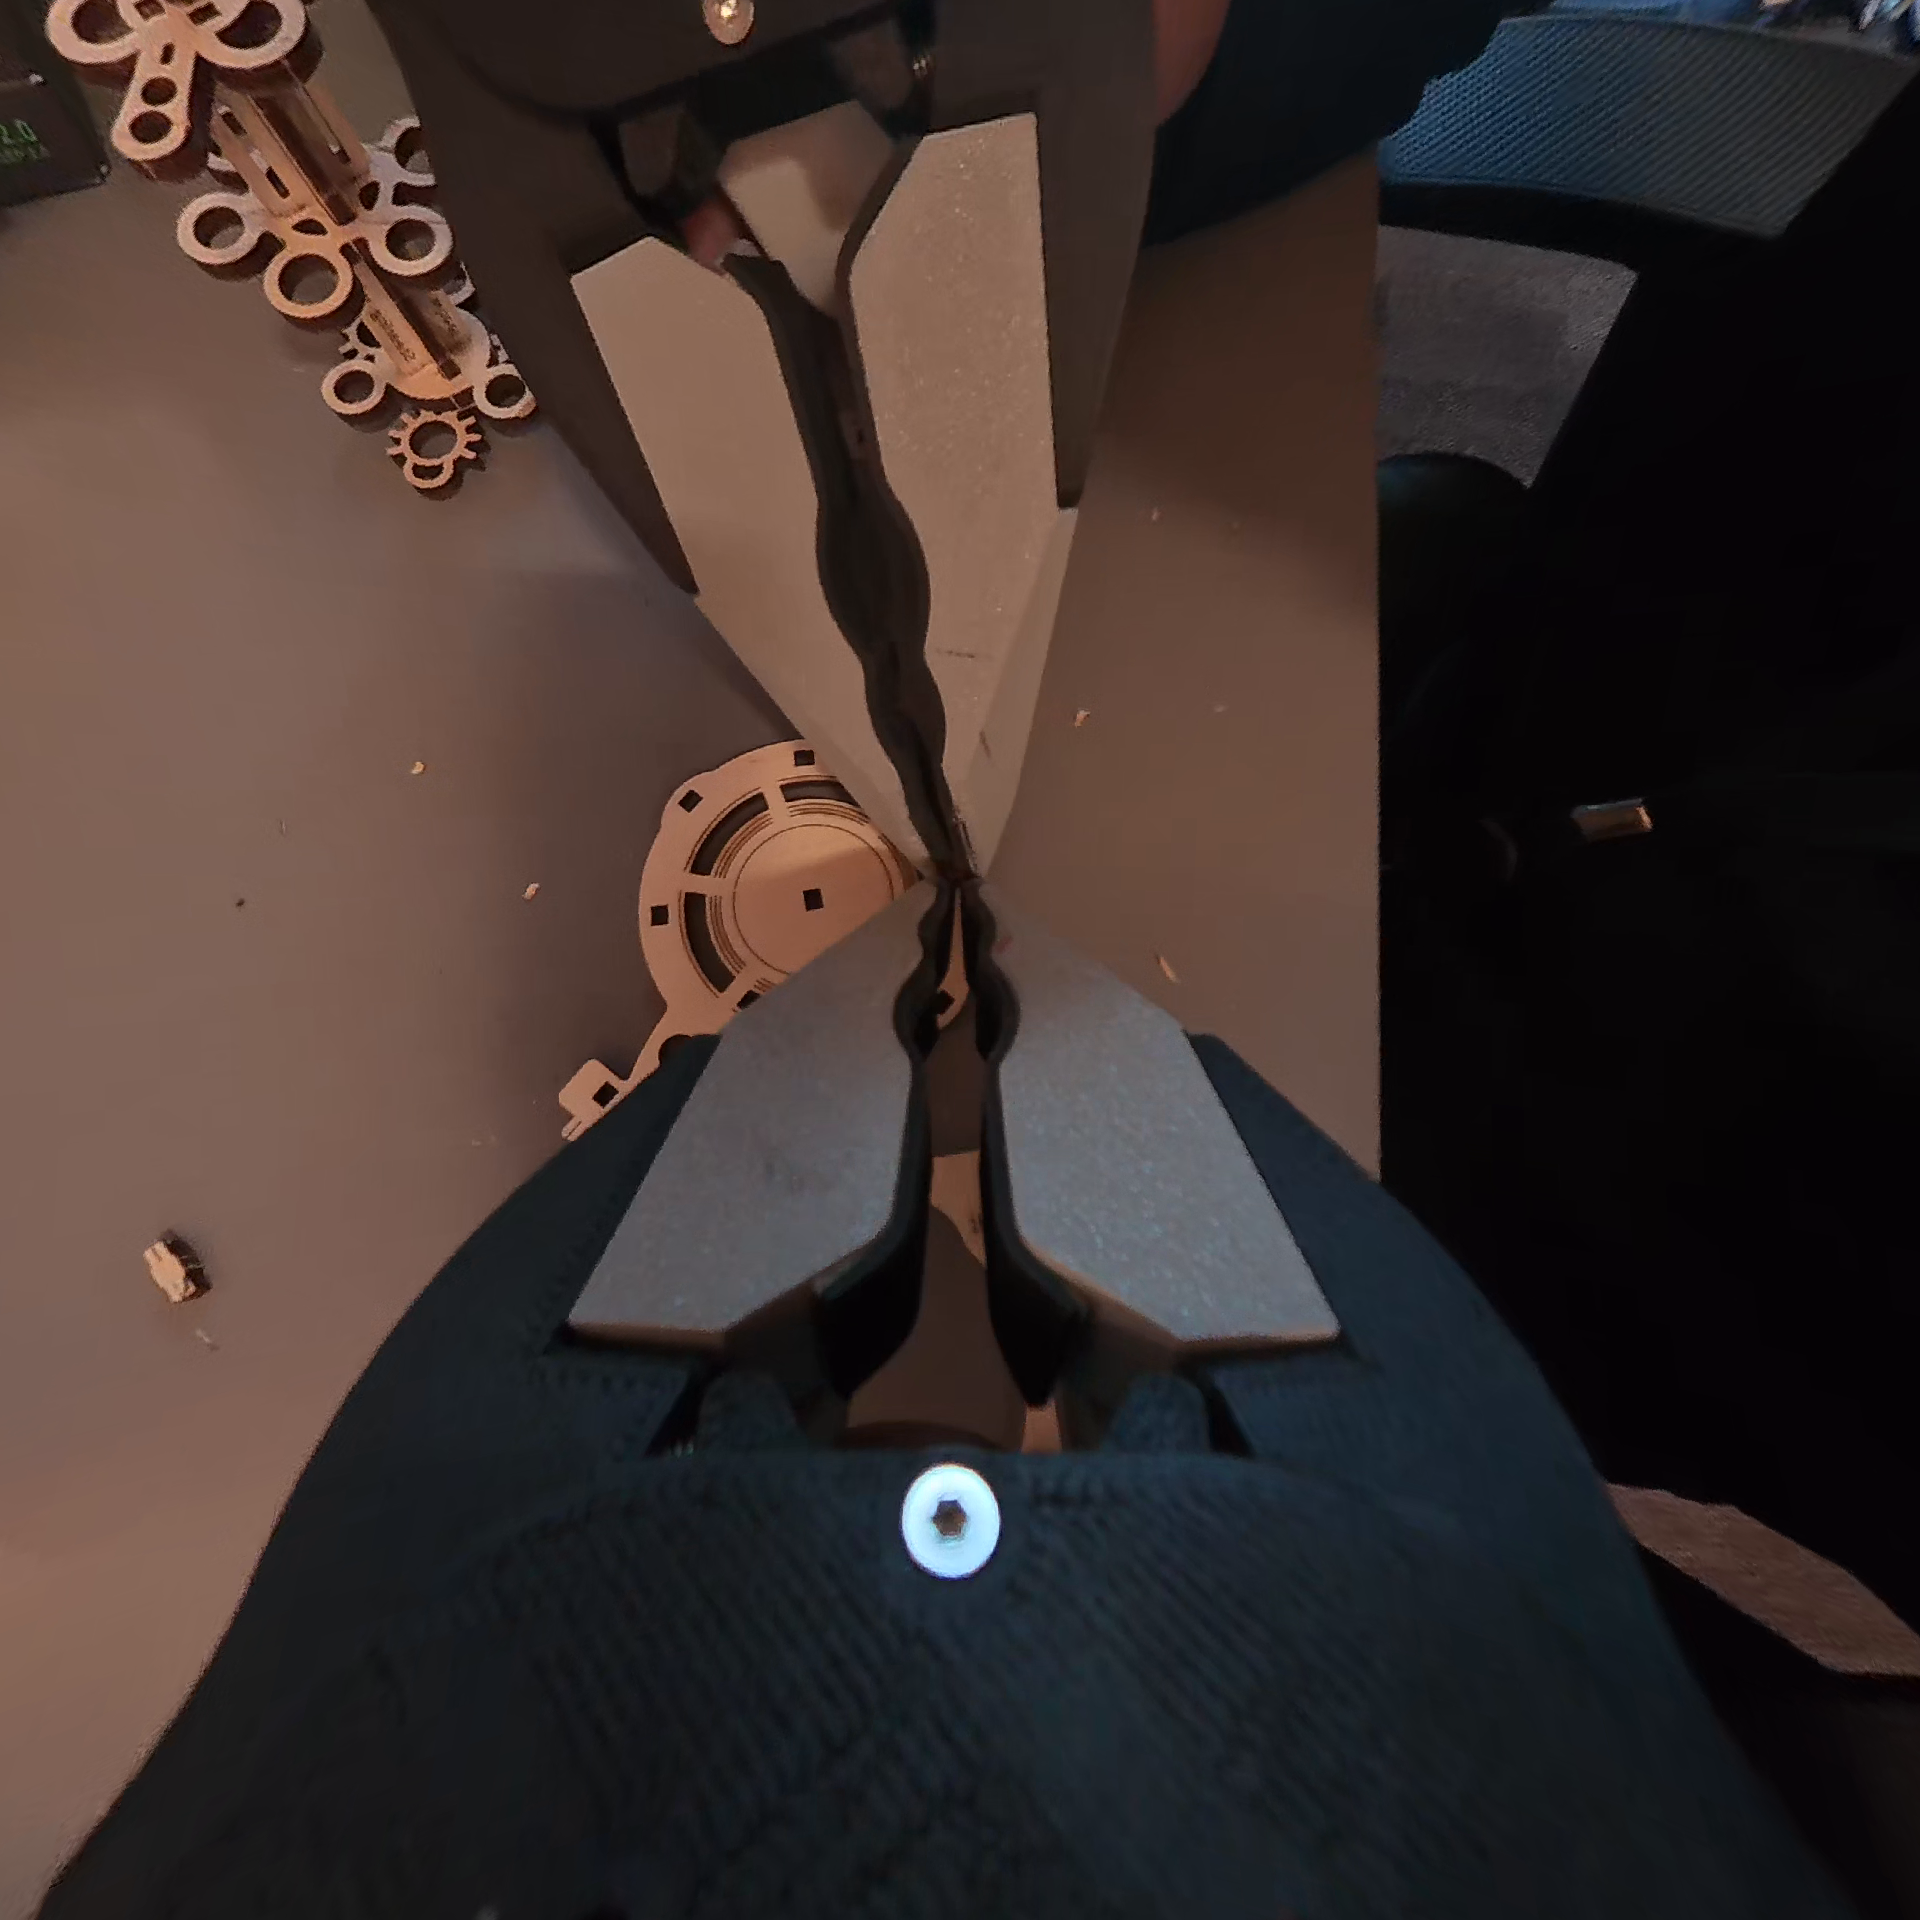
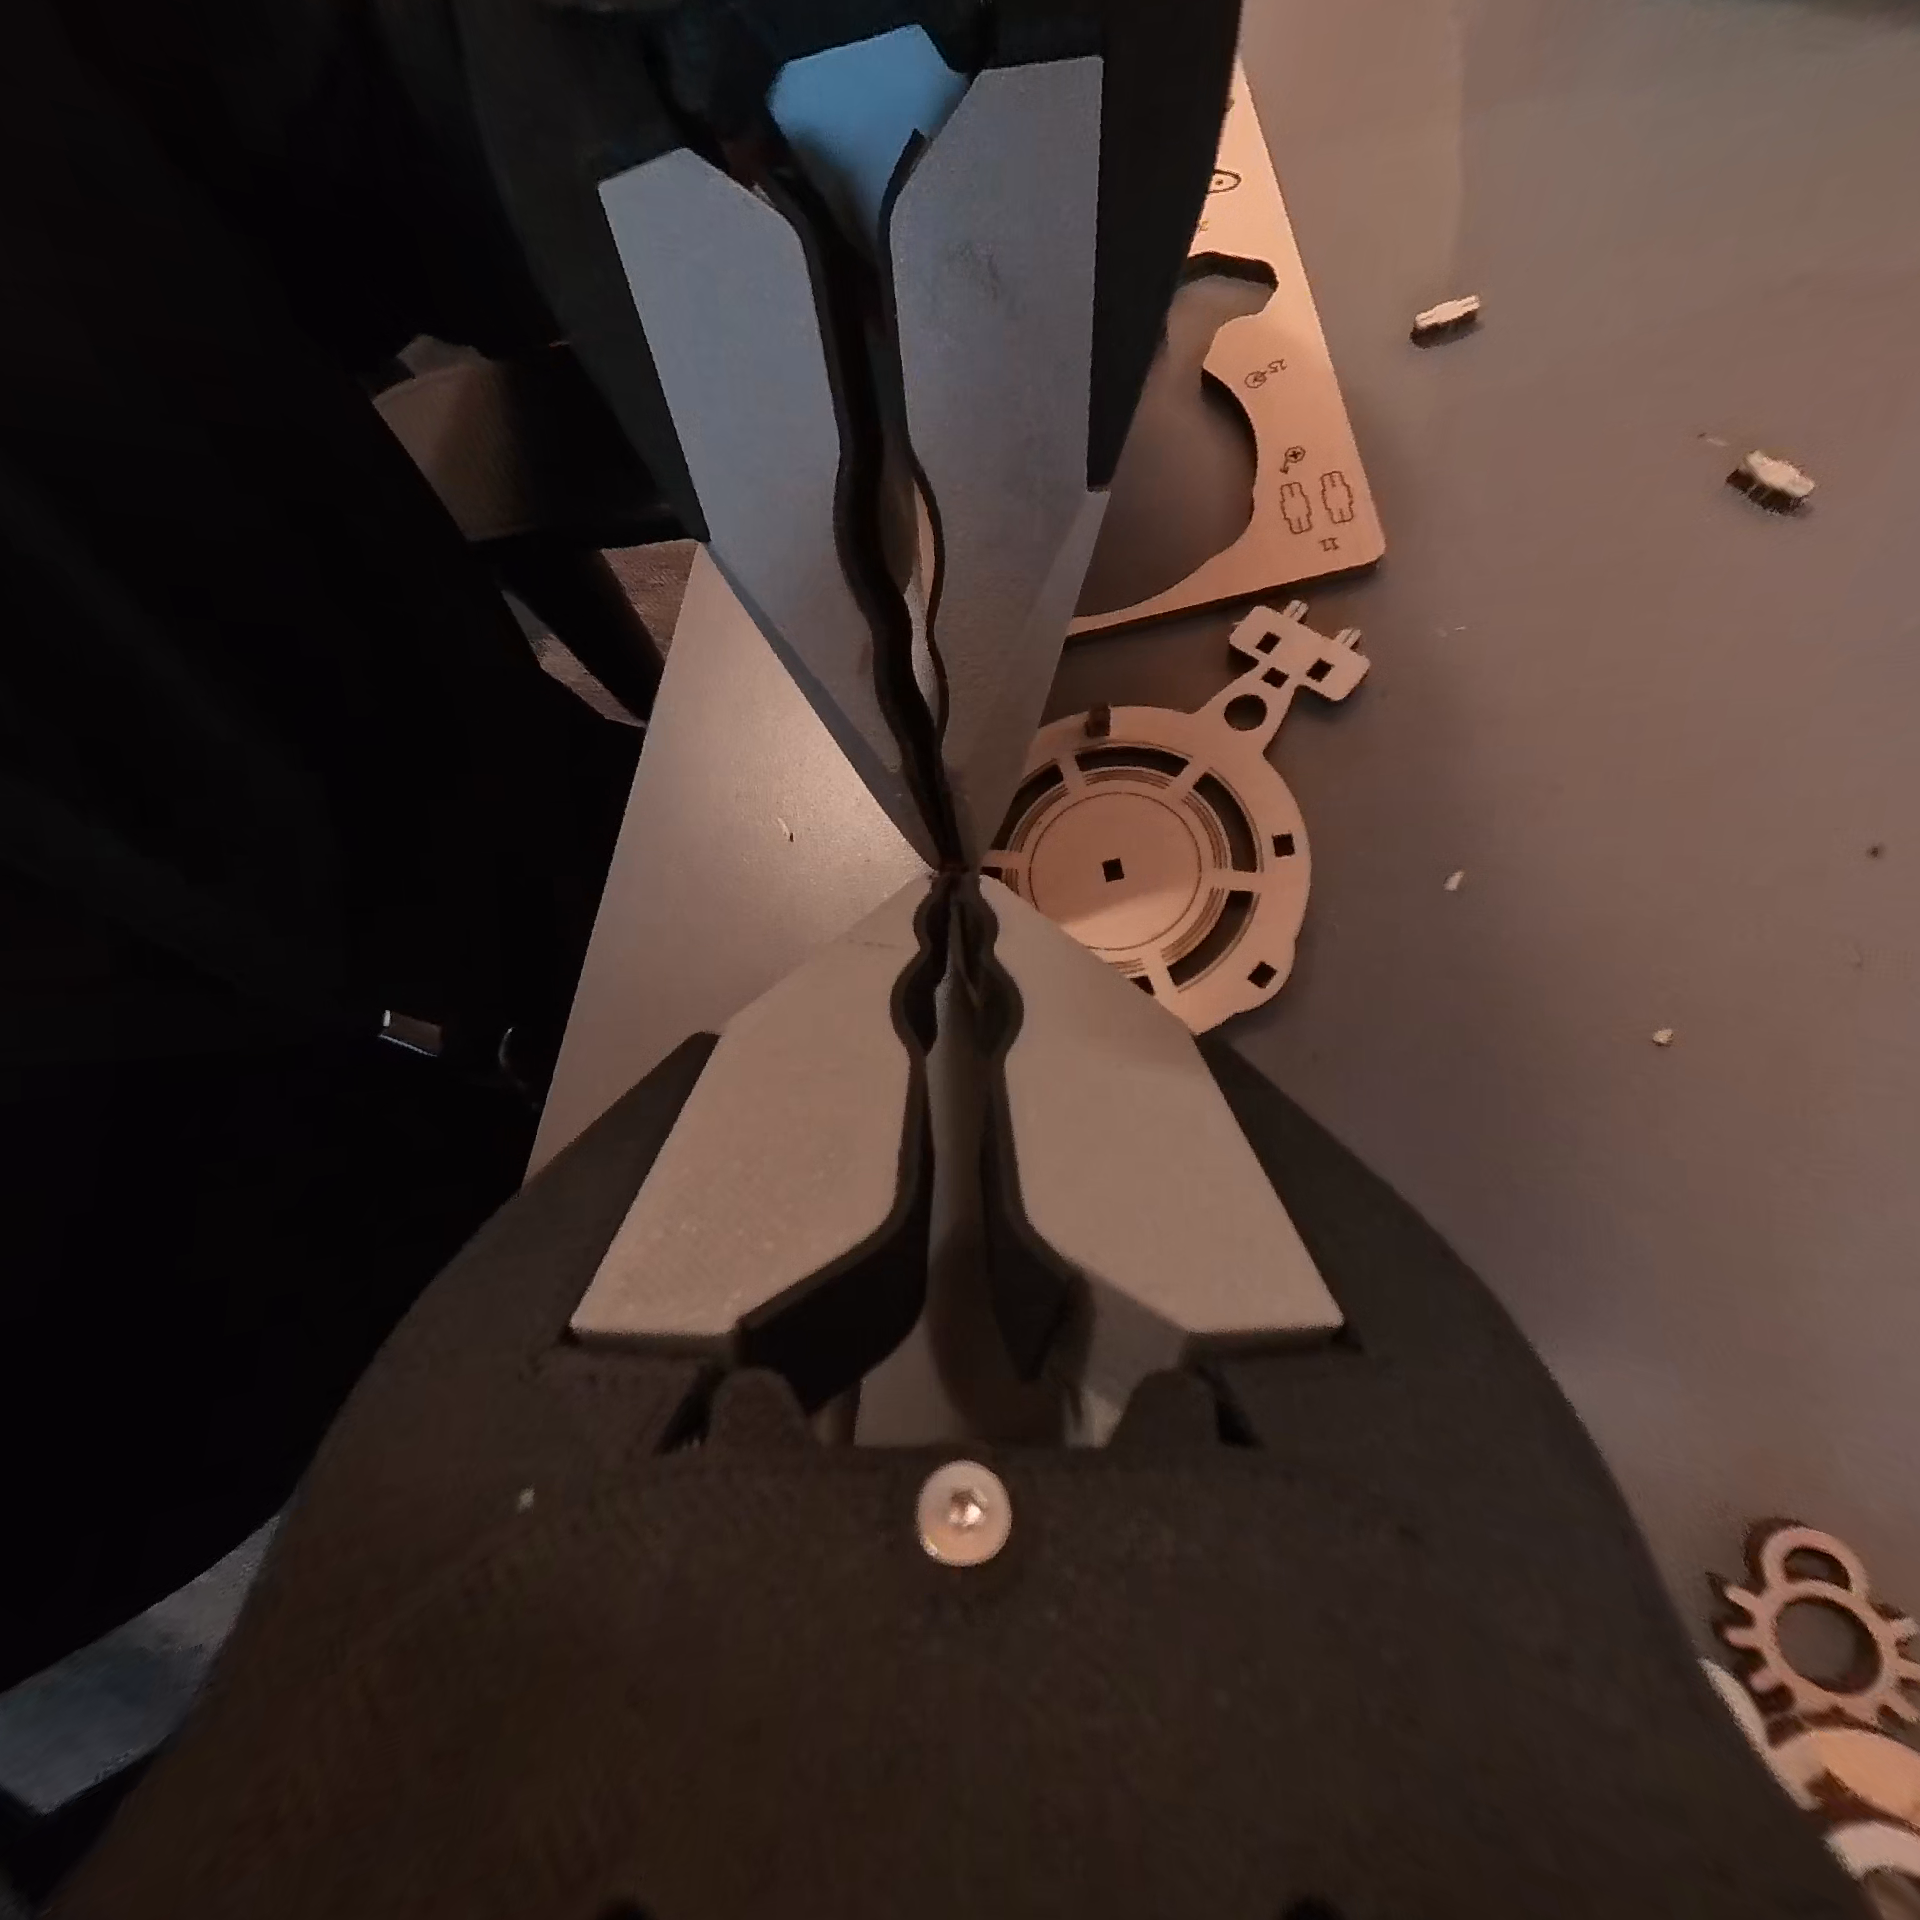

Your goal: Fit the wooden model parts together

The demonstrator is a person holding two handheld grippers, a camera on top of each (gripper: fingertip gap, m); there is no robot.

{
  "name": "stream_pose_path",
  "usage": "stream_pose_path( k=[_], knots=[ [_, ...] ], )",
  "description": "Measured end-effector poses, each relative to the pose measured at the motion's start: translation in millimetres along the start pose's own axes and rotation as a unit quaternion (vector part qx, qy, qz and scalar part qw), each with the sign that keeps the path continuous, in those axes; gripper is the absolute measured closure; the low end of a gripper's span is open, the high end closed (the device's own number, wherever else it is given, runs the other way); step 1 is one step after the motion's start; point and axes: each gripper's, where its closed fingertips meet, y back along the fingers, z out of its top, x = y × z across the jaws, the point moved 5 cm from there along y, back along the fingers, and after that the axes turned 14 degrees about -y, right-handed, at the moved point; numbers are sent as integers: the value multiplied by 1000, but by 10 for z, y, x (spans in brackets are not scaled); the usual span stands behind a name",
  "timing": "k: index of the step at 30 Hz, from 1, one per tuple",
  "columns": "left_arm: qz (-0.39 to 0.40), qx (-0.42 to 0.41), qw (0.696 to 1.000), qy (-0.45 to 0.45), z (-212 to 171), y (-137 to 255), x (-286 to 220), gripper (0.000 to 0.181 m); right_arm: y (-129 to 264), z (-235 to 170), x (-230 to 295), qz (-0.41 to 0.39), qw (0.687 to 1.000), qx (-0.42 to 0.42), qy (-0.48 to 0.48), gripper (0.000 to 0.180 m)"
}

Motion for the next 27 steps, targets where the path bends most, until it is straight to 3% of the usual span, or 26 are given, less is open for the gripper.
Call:
stream_pose_path(
  k=[19,27],
  knots=[
    [-7,-9,1000,14,-24,11,-10,181,70,35,5,24,999,-28,-21,178],
    [-6,-17,1000,17,5,18,-11,181,23,-20,-7,-8,1000,-2,1,180]
  ],
)
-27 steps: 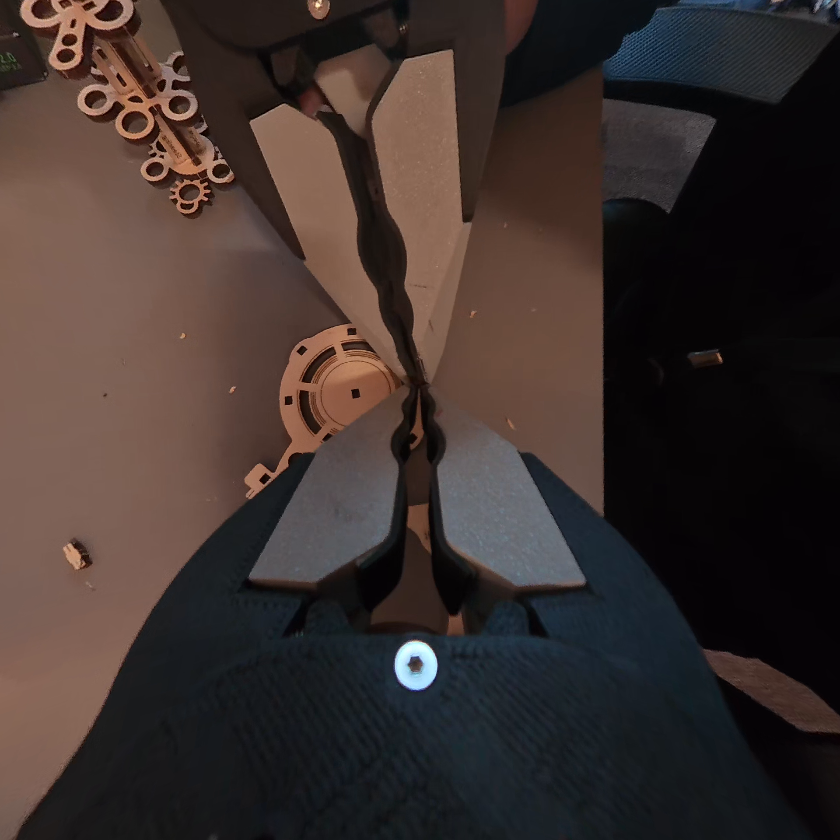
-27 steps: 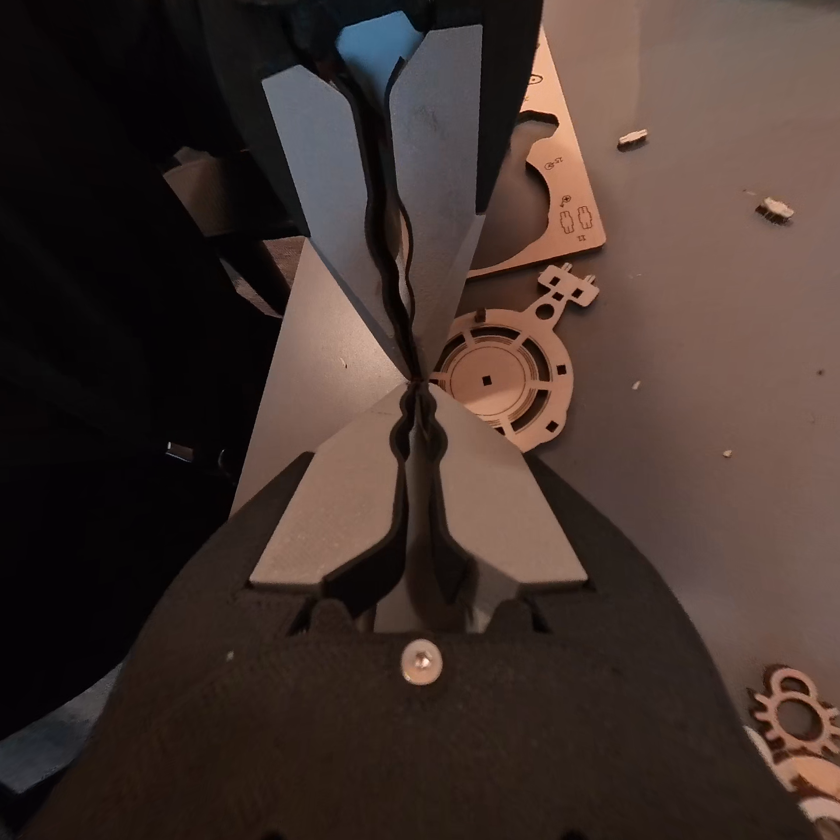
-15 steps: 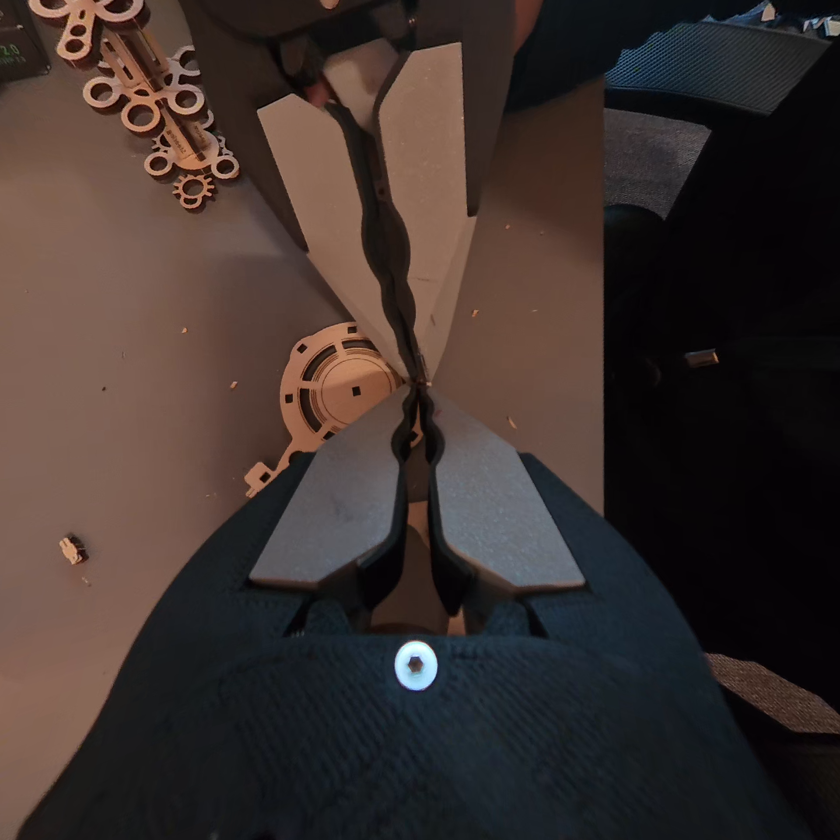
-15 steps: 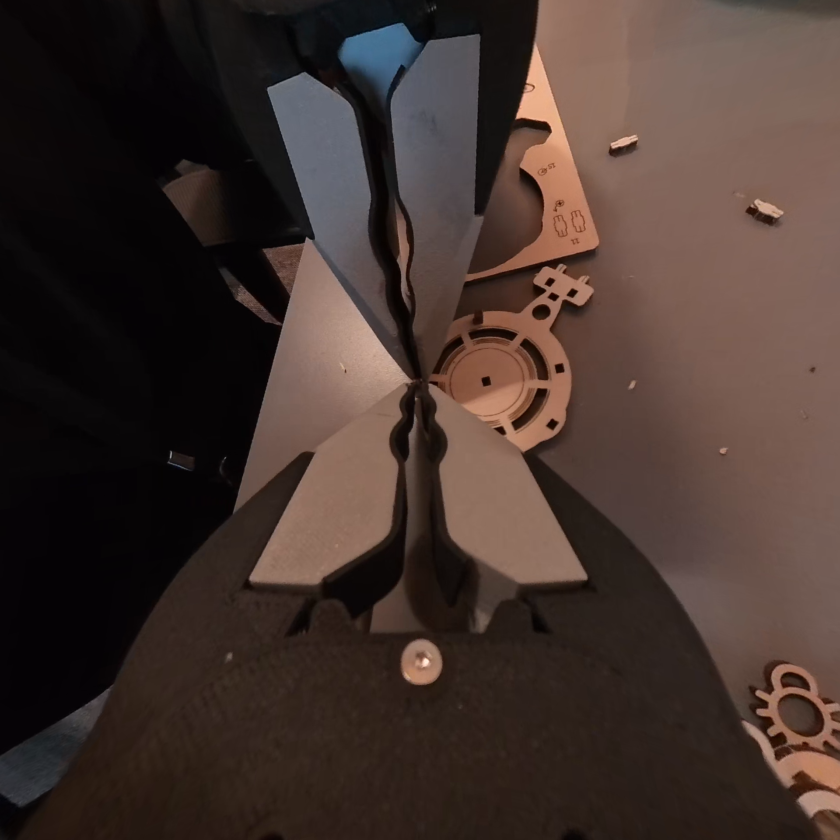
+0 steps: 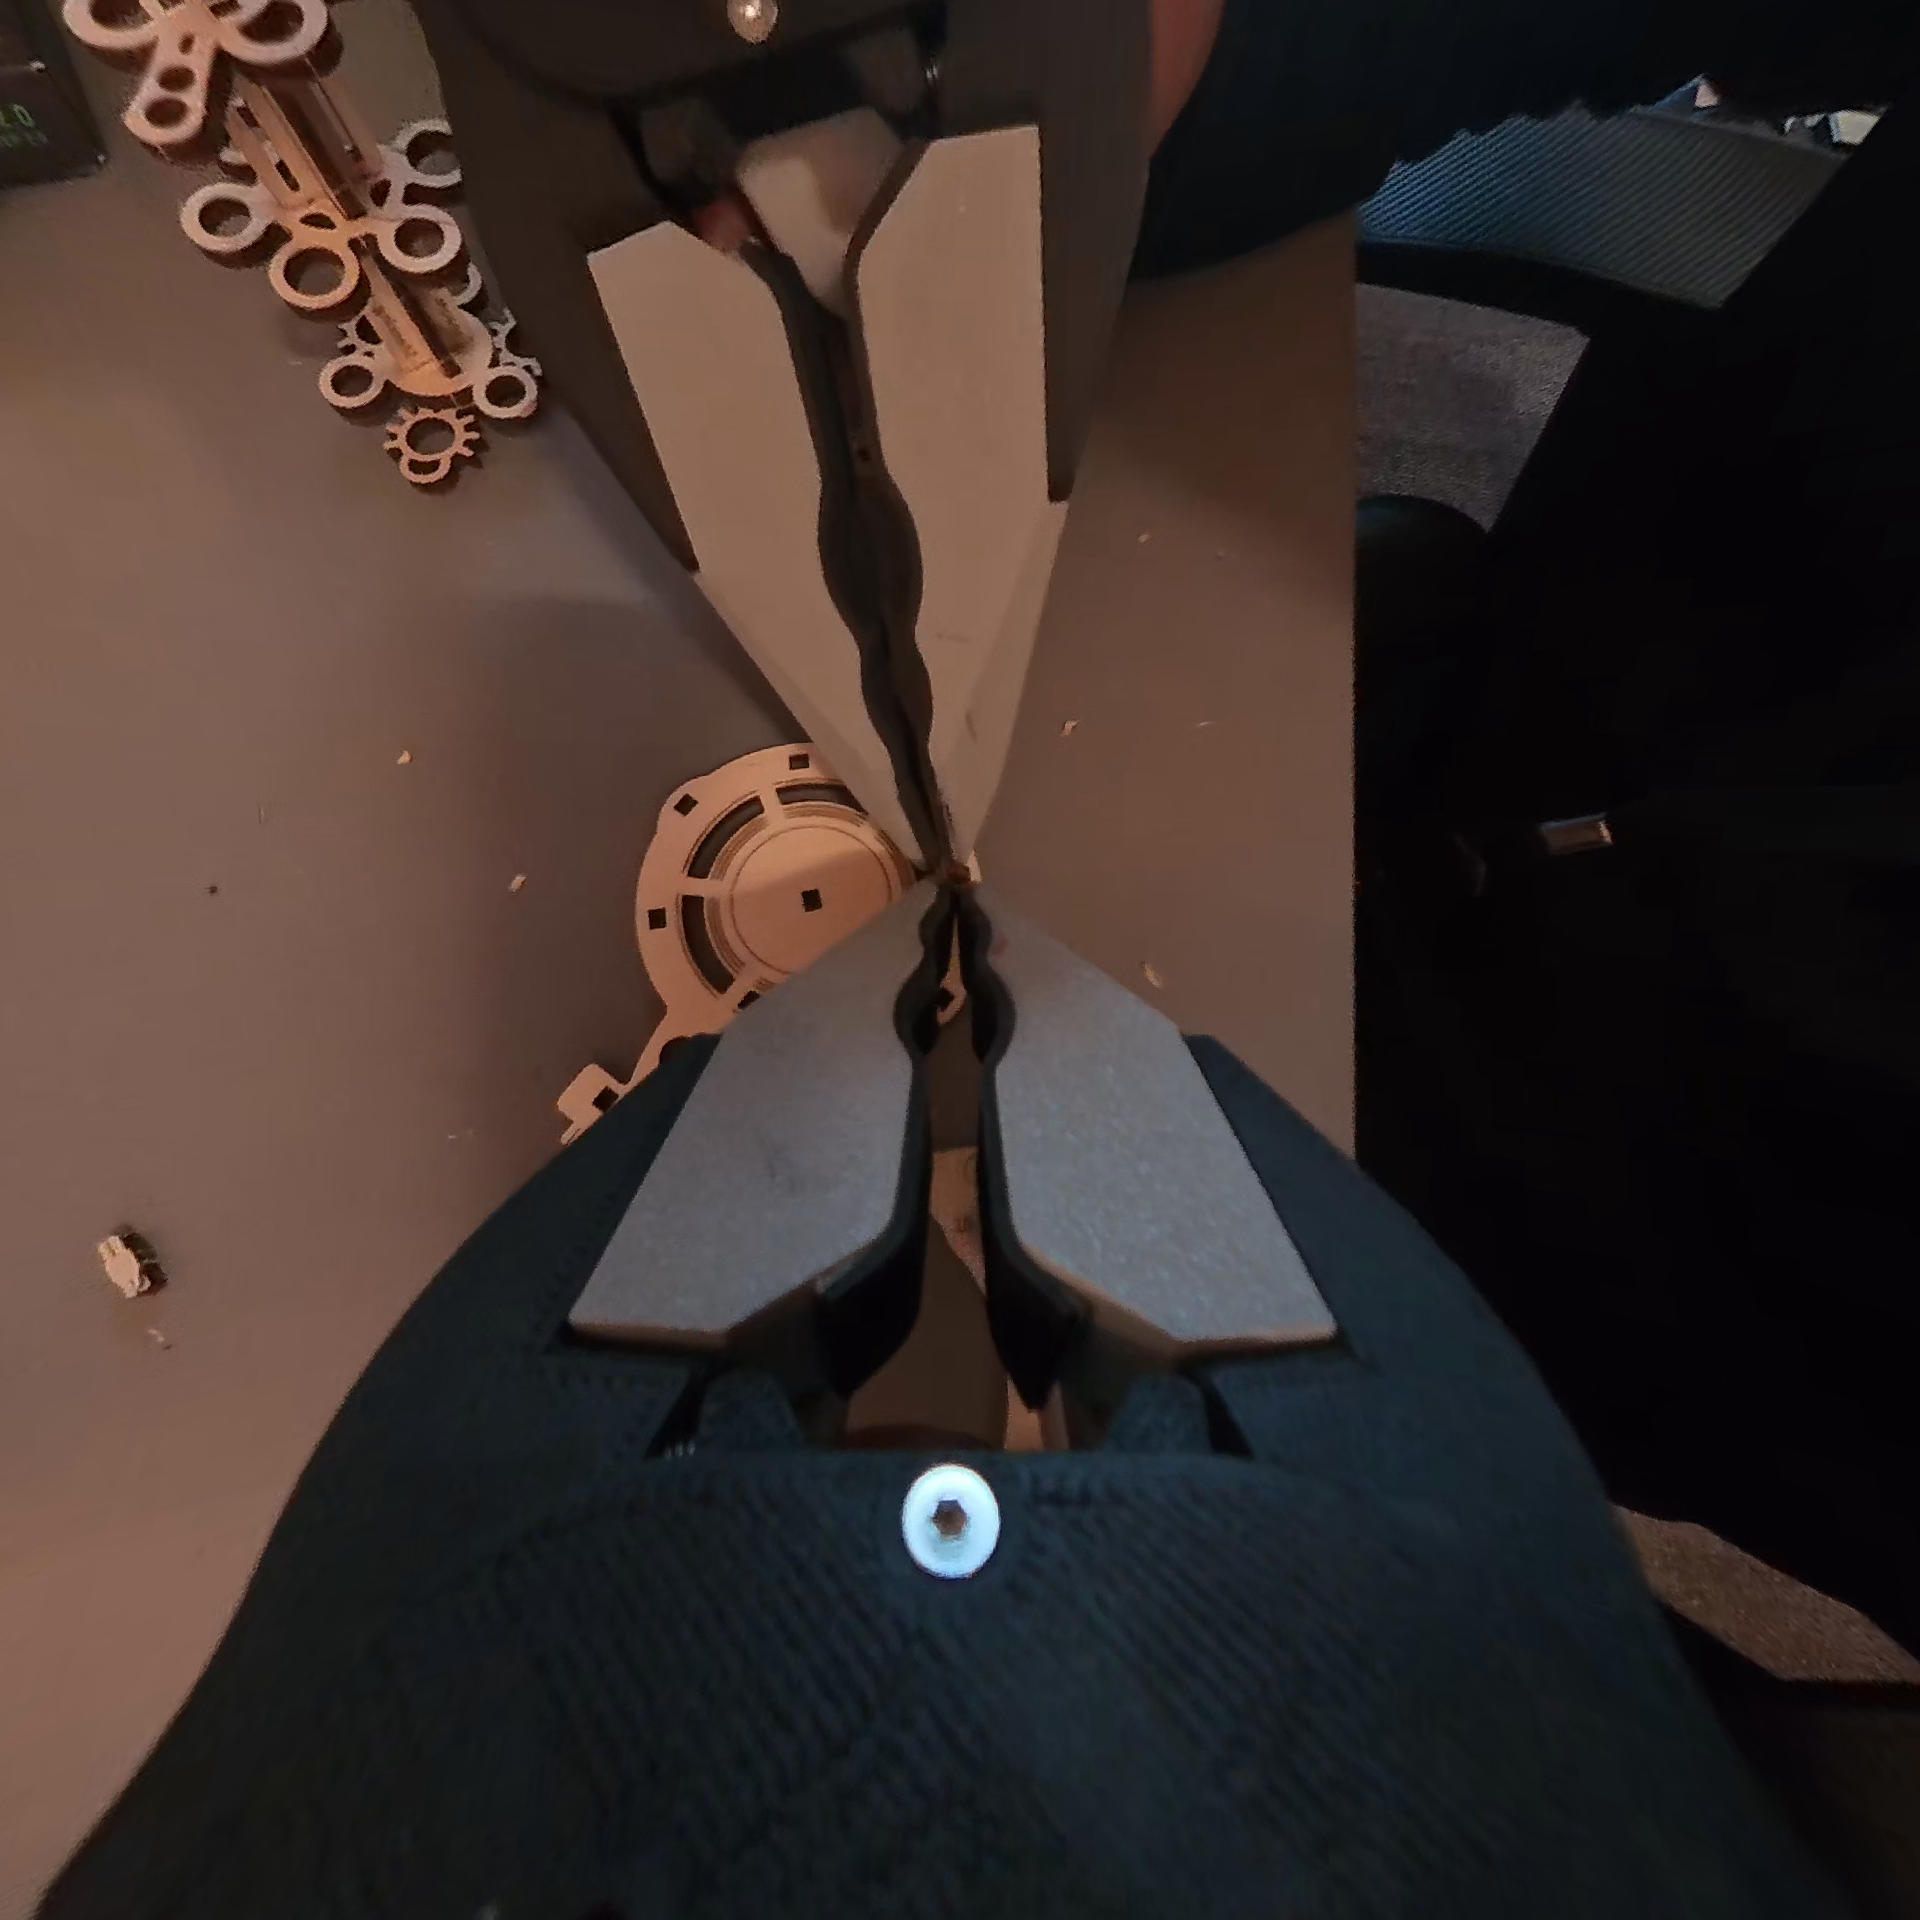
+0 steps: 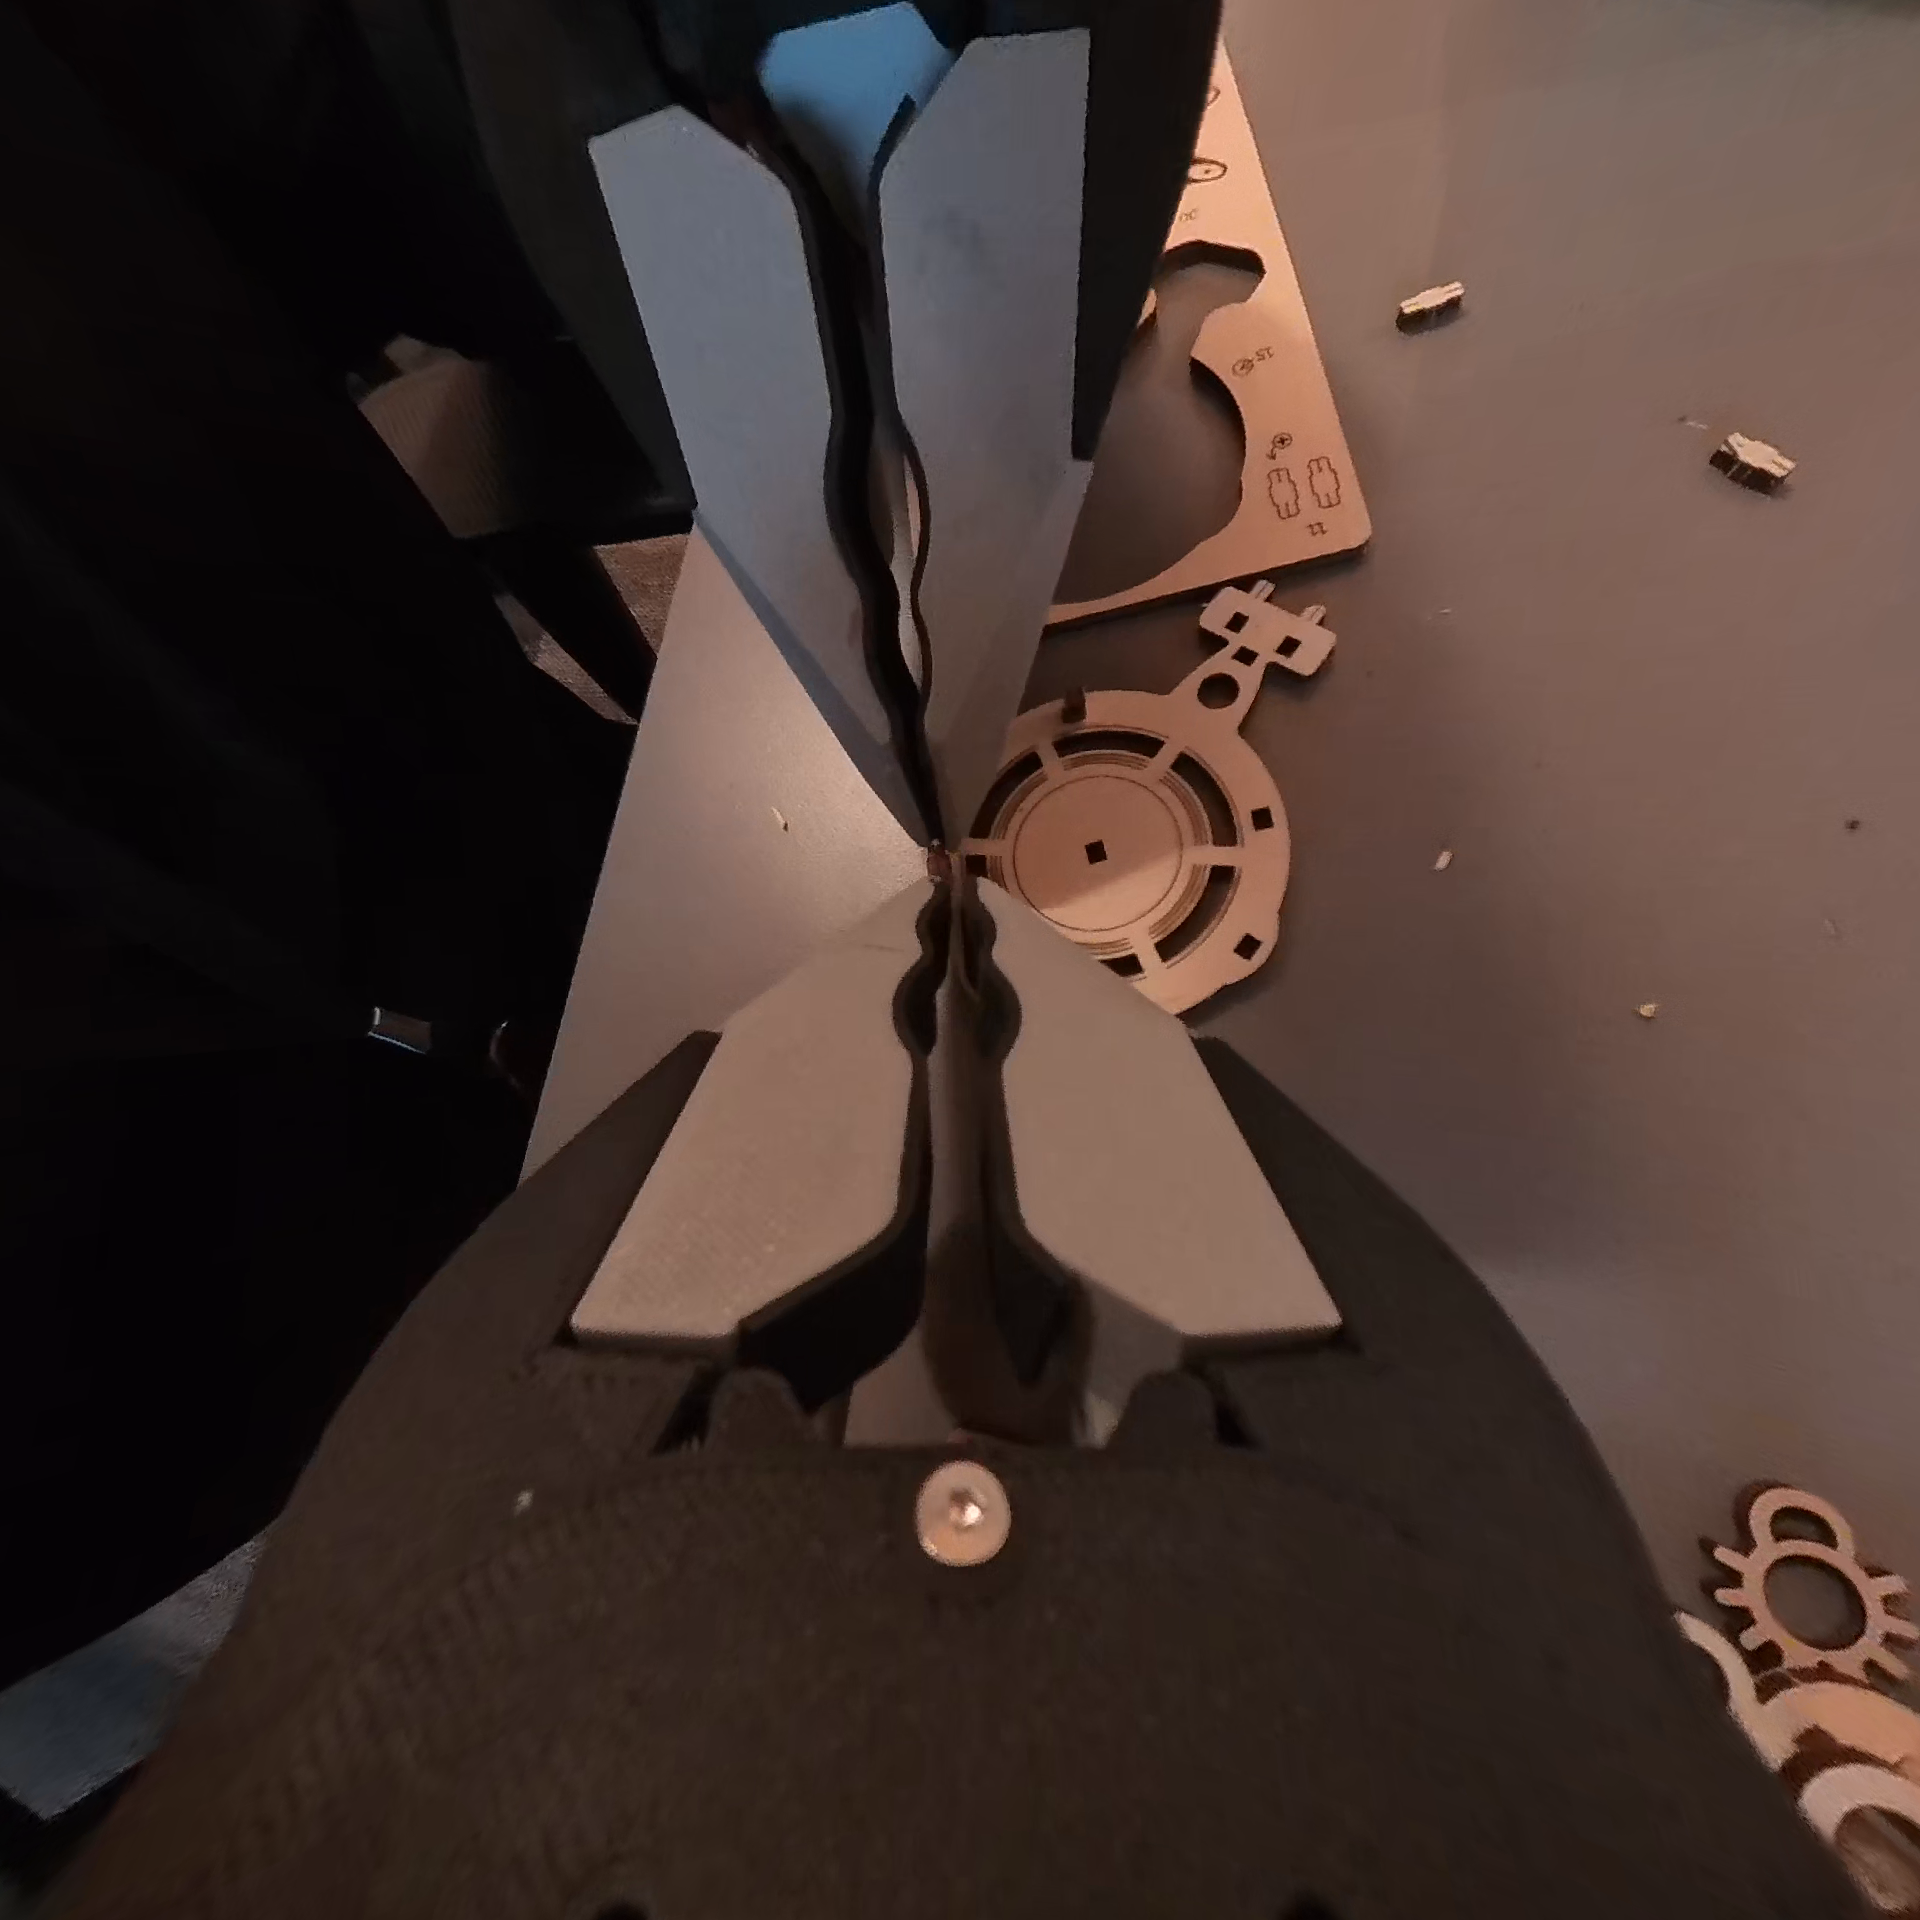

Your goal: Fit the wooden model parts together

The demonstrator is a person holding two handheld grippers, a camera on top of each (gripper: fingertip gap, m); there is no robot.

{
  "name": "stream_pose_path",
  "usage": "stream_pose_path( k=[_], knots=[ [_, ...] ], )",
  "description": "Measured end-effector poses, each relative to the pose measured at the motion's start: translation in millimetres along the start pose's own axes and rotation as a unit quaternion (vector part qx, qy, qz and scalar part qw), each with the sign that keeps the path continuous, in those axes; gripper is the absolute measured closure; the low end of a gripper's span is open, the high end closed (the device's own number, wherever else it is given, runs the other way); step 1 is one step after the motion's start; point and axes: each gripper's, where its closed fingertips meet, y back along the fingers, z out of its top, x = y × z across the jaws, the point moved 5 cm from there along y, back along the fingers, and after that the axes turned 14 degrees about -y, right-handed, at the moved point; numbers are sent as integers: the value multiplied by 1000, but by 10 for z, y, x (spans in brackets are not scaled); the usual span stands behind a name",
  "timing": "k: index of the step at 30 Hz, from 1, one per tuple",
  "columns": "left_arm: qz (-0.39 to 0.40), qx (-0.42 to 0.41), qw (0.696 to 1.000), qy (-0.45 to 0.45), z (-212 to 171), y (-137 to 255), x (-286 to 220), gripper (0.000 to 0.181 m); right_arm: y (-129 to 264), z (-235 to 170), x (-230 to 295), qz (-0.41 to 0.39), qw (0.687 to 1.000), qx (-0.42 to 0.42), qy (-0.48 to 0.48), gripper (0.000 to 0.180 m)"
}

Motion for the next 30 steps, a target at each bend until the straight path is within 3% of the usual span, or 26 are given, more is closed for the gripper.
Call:
stream_pose_path(
  k=[18,23,30],
  knots=[
    [-1,6,1000,2,37,-24,-1,181,10,-15,9,-23,1000,-6,19,180],
    [4,10,1000,6,39,-13,-3,181,108,25,16,2,999,-32,-7,180],
    [4,13,1000,9,80,37,-3,181,79,-53,-16,-48,998,-2,26,180]
  ],
)
